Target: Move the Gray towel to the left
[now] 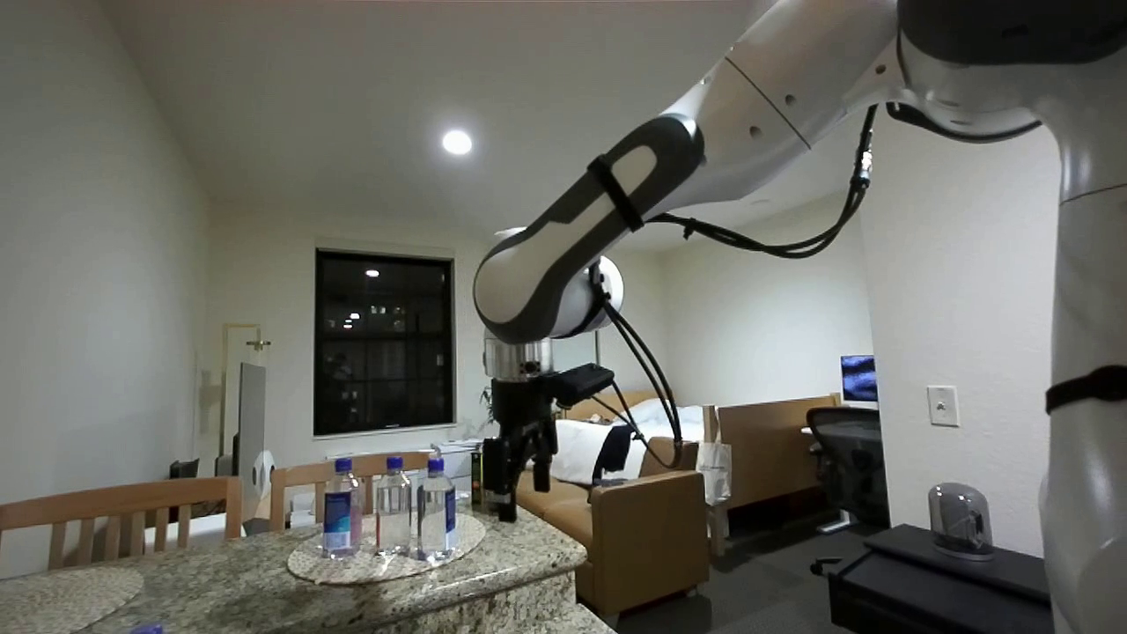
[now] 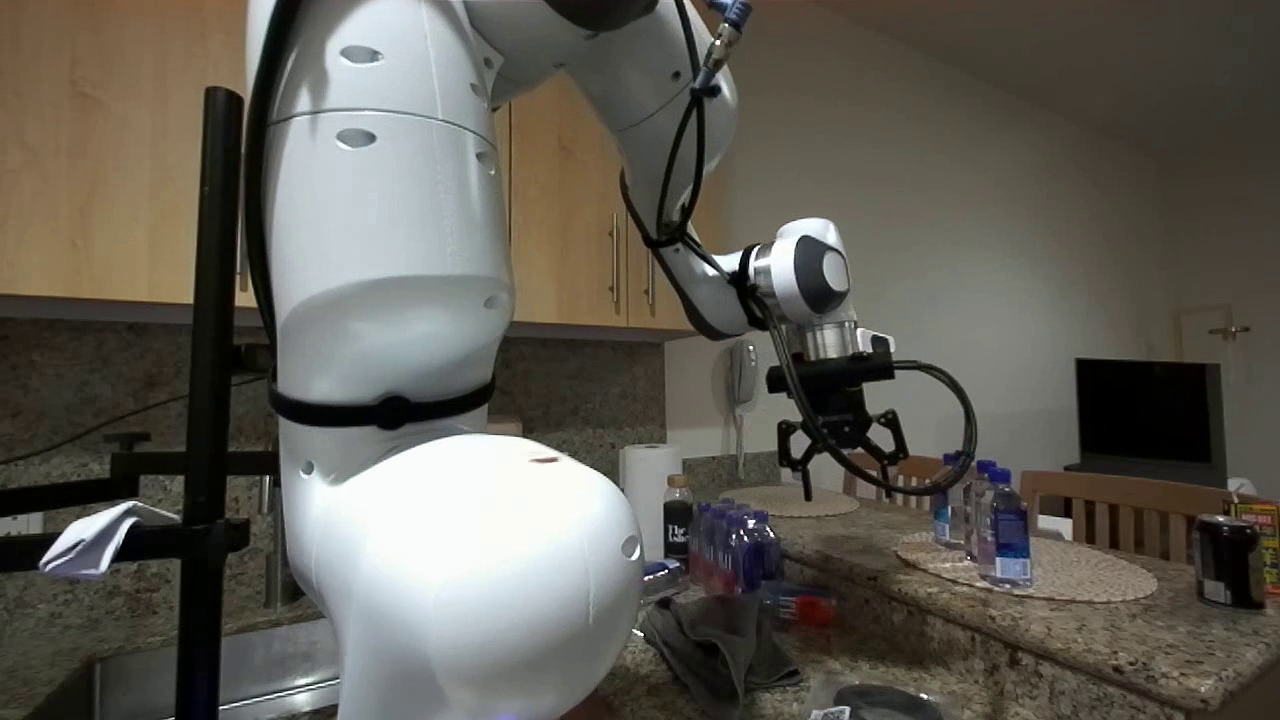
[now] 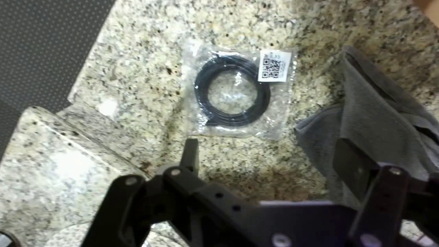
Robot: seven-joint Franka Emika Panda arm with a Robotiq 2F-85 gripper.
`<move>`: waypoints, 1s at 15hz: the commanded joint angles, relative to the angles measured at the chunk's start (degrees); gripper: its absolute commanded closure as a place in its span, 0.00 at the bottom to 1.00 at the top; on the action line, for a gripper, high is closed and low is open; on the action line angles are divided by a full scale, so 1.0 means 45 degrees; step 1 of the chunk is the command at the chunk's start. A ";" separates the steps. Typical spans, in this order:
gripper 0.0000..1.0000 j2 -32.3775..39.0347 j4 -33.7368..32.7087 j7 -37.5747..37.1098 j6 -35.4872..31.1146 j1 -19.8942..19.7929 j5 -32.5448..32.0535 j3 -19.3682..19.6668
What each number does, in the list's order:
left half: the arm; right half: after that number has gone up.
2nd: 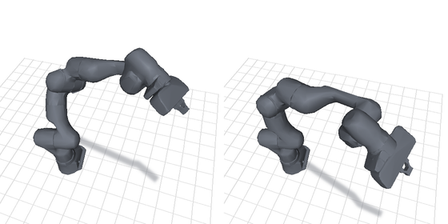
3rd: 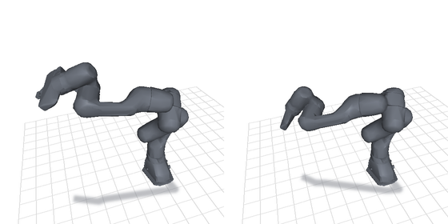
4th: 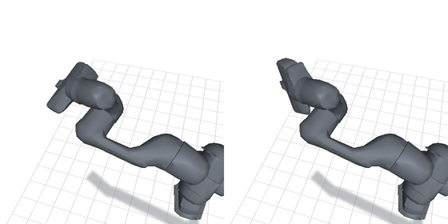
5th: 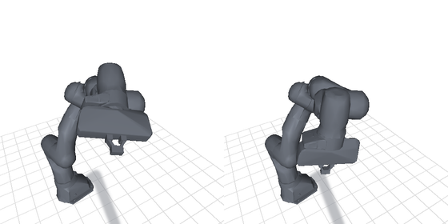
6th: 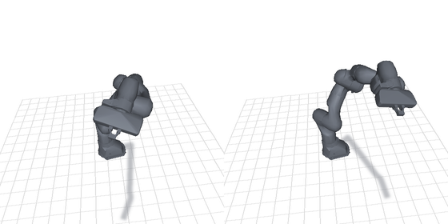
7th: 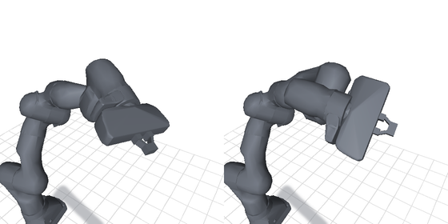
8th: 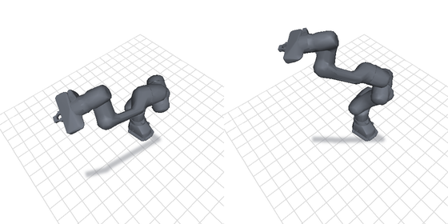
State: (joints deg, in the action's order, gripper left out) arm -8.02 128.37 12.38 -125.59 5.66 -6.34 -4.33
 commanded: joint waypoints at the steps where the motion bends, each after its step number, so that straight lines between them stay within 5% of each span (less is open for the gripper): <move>1: 0.00 -0.0979 0.0220 -0.1147 0.1248 -0.0494 -0.0729 0.0207; 10: 0.00 -0.2529 -0.0438 -0.4547 0.5561 -0.1539 0.0386 0.0964; 15: 0.00 -0.2465 -0.0624 -0.4854 0.5785 -0.1721 0.0970 0.1190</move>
State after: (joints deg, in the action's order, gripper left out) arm -19.14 125.66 -9.61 -99.68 -1.63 -2.04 1.45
